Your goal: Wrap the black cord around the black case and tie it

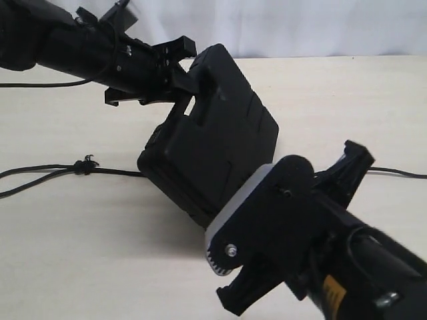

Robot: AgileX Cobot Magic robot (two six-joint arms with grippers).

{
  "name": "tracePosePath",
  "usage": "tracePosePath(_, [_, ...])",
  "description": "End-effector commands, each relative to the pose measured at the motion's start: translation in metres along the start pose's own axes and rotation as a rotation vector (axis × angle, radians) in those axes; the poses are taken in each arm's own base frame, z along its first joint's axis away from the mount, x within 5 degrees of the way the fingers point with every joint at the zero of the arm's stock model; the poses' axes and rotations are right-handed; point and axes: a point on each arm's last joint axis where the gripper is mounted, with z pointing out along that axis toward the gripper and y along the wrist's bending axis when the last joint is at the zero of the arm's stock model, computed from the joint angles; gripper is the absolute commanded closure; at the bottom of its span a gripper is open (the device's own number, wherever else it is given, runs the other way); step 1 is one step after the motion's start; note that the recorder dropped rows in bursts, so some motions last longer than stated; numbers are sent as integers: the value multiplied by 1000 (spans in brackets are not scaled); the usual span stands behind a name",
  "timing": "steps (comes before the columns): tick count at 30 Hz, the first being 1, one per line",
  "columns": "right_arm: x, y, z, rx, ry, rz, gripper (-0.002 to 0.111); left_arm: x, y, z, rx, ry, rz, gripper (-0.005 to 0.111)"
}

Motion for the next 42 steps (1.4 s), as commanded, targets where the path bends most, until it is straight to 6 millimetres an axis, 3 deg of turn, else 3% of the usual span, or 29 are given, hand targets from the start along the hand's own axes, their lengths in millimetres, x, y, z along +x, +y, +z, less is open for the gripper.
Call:
tracePosePath(1, [5,16,9,-7,12,105,82,-6,-16,-8,100,-36,-117,107])
tracePosePath(8, [0,29,17,-39,-52,59,28,-5,-18,-8,122,-21,-131,107])
tracePosePath(13, [2,46,28,-47,-67,69,5,-4,-19,-8,136,-12,-142,107])
tracePosePath(19, [15,65,51,86,-77,186,2,-4,-19,-8,138,-9,-141,107])
tracePosePath(25, [19,91,77,230,-89,114,2,-4,-19,-8,138,-4,-209,107])
tracePosePath(28, [25,106,103,262,-47,86,2,-3,-20,-8,146,10,-216,107])
tracePosePath(31, [26,94,128,331,-9,129,2,-1,-21,-8,156,30,-216,107])
tracePosePath(35, [27,79,139,378,16,155,3,-1,-21,-8,154,38,-208,107])
tracePosePath(37, [27,79,139,378,16,155,12,0,-21,-8,154,42,-201,107])
tracePosePath(38, [27,79,139,378,16,155,28,0,-21,-8,154,42,-199,107])
tracePosePath(39, [28,79,139,380,19,157,53,0,-21,-8,154,42,-199,107])
tracePosePath(40, [29,78,138,392,40,173,100,0,-21,-8,149,44,-192,107])
tracePosePath(42, [28,74,135,405,56,200,103,2,-20,-8,129,54,-156,107])
